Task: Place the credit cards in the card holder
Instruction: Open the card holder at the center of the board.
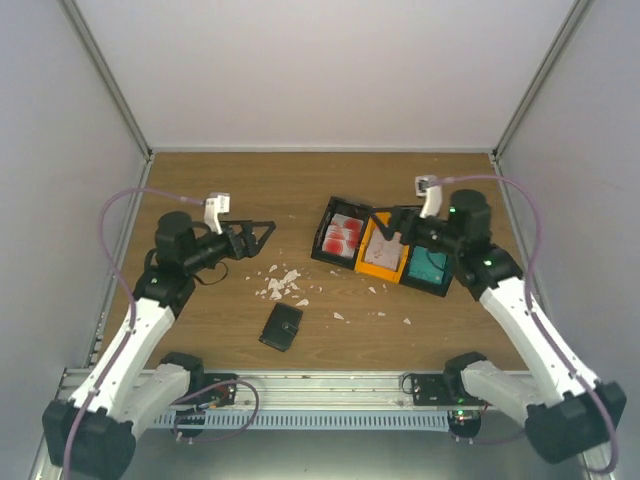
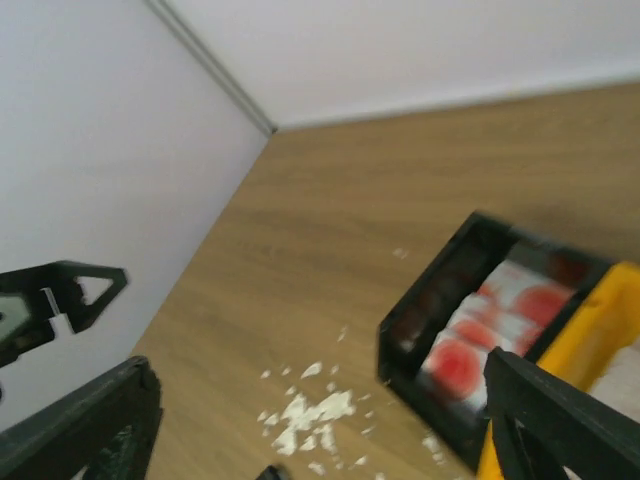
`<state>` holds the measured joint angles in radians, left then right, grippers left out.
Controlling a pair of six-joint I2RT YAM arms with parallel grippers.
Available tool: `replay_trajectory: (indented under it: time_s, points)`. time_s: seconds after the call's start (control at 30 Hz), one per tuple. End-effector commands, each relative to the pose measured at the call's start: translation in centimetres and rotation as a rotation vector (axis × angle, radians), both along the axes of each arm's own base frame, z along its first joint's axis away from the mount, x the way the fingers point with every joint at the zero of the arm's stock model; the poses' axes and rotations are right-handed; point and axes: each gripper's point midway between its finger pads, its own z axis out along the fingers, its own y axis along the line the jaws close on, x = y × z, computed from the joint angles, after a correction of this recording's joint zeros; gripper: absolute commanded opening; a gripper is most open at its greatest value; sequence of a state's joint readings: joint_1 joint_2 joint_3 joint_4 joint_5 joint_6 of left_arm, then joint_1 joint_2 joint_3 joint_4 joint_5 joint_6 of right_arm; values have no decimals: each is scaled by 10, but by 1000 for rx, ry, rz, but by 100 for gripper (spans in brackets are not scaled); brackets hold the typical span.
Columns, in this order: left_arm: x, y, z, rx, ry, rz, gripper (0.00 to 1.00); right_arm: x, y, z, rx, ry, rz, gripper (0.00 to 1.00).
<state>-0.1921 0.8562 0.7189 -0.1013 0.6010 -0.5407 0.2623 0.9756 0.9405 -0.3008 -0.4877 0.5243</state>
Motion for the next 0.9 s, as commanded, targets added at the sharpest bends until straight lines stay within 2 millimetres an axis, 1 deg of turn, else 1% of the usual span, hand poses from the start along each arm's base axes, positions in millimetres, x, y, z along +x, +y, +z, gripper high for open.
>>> replay_trajectory:
  time_s: [0.0,0.07,0.17,0.23,0.3,0.4,0.47,0.53,0.6,0.67,0.73,0.8,0.87]
  points:
    - [-5,-15,-42,49,143,-37,99,-4,43,-28,-32,55,6,85]
    - [-8,-15,-72,114,237,-3,99,-16,63,-51,-55,115,32,83]
    - [-24,-19,-104,178,334,-5,99,-40,87,-87,-109,209,77,81]
    - [-36,-19,-122,195,399,8,99,-58,99,-113,-159,273,111,79]
    - [-47,-13,-141,214,487,37,99,-76,108,-137,-205,331,153,76]
    - [-69,-4,-171,261,634,55,94,-104,120,-174,-265,416,224,75]
    - [-81,-2,-182,275,682,52,91,-123,133,-191,-270,459,308,74]
    - [-90,1,-191,283,716,54,88,-137,145,-203,-284,483,376,72]
    - [-99,1,-198,280,750,47,84,-146,156,-212,-308,495,427,69]
    - [-106,-3,-202,273,791,30,80,-151,164,-221,-333,508,463,63]
    - [-110,-2,-208,295,817,39,77,-154,170,-233,-350,530,483,58]
    - [-111,-2,-213,324,828,51,76,-154,173,-242,-360,546,490,51]
    - [-112,-3,-220,340,849,54,74,-153,177,-246,-365,552,496,46]
